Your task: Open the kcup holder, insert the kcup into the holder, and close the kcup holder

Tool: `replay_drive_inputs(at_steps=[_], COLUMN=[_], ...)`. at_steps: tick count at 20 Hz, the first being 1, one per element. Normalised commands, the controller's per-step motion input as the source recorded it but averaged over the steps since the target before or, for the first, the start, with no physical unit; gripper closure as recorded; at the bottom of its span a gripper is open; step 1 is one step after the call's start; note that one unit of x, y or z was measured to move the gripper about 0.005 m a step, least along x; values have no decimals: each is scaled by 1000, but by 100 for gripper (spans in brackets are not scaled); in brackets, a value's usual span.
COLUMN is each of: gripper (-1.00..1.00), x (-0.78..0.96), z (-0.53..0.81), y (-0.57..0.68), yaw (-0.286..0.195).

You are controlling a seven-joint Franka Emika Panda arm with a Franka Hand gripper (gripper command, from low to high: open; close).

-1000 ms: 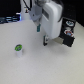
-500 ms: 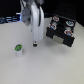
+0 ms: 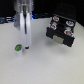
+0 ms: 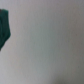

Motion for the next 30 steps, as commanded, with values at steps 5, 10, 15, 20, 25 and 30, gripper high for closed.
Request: replay_drive_inputs(at_steps=[5, 10, 15, 20, 25, 30], gripper=[-100, -100, -100, 100, 100, 100], x=[-146, -97, -44, -41, 7, 9], z=[-436, -377, -287, -45, 5, 43], y=[-497, -448, -113, 3, 6, 16], yaw=[-280, -285, -204, -134, -9, -8])
